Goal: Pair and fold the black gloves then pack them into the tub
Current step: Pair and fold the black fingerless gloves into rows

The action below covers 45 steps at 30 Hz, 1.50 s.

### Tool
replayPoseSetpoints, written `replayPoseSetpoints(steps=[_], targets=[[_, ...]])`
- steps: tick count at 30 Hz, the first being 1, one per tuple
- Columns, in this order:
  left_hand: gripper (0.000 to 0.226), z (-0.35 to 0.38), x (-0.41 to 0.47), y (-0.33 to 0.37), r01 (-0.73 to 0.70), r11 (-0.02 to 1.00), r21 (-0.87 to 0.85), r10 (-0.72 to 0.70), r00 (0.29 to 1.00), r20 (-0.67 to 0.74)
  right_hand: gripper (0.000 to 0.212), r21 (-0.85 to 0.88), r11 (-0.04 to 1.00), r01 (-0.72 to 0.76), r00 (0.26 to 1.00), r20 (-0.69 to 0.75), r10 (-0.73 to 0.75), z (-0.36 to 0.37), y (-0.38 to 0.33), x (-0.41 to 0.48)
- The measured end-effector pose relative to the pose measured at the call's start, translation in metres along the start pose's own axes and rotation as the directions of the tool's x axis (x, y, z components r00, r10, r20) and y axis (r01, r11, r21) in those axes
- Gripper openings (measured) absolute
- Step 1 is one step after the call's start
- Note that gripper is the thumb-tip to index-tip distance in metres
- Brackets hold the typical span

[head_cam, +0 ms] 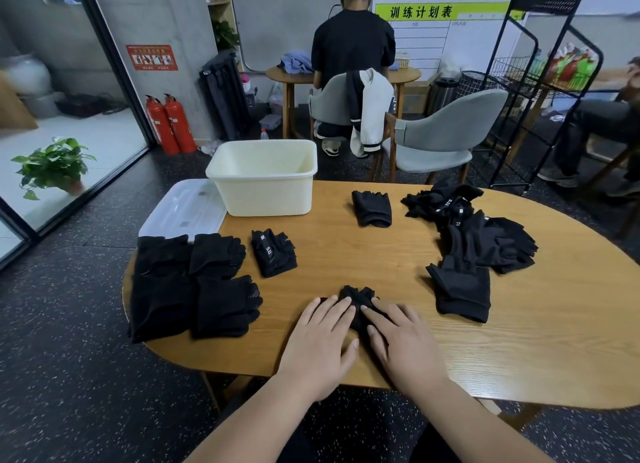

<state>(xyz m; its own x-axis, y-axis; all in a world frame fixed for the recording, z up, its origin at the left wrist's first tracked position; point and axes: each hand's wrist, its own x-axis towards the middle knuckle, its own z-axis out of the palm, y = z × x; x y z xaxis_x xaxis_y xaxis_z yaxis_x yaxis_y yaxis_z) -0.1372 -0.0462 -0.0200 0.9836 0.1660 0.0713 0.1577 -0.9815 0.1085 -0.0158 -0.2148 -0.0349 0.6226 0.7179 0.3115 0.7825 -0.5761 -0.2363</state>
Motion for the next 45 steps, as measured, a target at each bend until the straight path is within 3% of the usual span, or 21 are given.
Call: replayPoseSetpoints(steps=[13,18,22,25,30,45], targets=[[0.053,-0.042,0.026,-0.034,-0.019,0.999,-0.046,0.022,0.999,0.047,0.047,0.008,0.995,0.099,0.985,0.144,-0.099,-0.013,-0.001,0.016],[0.055,-0.069,0.039,-0.062,0.211,0.975,0.067,-0.21,0.977,-0.022,0.056,0.013,0.999,0.052,0.959,0.278,-0.054,-0.016,-0.025,0.04],[0.063,-0.074,0.049,-0.094,0.382,0.92,0.091,-0.39,0.913,0.117,0.058,0.011,1.0,-0.002,0.958,0.285,-0.001,-0.01,-0.045,0.059],[0.066,-0.076,0.056,-0.111,0.361,0.928,0.095,-0.373,0.884,0.282,0.06,0.004,0.999,-0.032,0.956,0.291,0.029,-0.001,-0.056,0.072],[0.066,-0.078,0.067,-0.132,0.32,0.932,0.172,-0.362,0.865,0.349,0.06,0.018,0.999,-0.047,0.959,0.281,0.04,0.012,-0.067,0.091],[0.063,-0.088,0.083,-0.182,0.259,0.897,0.358,-0.371,0.882,0.29,0.065,-0.014,0.997,-0.071,0.947,0.312,0.072,0.038,-0.112,0.147]])
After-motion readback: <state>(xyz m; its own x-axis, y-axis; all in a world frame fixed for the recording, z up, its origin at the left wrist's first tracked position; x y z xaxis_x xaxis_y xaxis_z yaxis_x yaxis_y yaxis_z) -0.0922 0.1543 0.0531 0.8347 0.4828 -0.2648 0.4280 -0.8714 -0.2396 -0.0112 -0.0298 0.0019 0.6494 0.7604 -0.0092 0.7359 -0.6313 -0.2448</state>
